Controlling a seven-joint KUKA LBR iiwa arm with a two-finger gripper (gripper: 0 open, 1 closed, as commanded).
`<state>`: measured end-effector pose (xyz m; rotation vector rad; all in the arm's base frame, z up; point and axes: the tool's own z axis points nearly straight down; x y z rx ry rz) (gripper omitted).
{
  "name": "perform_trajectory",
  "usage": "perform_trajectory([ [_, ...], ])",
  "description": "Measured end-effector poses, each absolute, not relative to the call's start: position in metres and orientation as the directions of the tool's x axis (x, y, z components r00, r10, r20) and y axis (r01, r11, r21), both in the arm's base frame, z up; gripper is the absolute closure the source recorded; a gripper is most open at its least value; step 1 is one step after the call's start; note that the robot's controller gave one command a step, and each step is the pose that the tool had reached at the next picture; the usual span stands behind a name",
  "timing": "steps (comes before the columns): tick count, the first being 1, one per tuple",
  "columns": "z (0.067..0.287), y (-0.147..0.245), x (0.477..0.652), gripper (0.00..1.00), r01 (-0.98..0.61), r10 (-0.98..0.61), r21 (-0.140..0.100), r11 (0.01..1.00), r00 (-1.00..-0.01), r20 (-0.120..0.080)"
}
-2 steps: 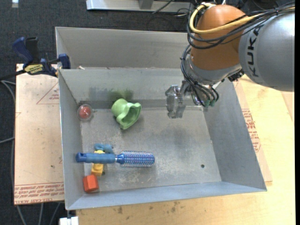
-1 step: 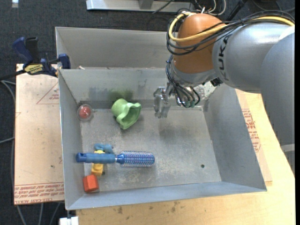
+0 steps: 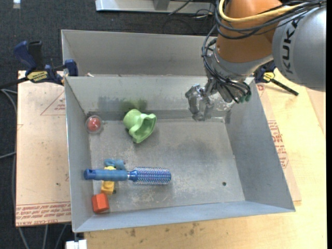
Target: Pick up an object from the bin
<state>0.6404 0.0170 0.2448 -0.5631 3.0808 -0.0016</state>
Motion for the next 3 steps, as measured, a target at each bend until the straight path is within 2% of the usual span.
perform_trajectory([
  [1, 0.175, 0.007, 0.650, 1.00, -0.568, -0.568, 0.003, 0.823, -0.823, 0.001],
  [2, 0.312, -0.047, 0.648, 1.00, -0.673, -0.673, -0.011, 0.740, -0.740, -0.010],
  [3, 0.187, -0.065, 0.625, 1.00, -0.836, -0.836, 0.005, 0.549, -0.549, 0.001],
])
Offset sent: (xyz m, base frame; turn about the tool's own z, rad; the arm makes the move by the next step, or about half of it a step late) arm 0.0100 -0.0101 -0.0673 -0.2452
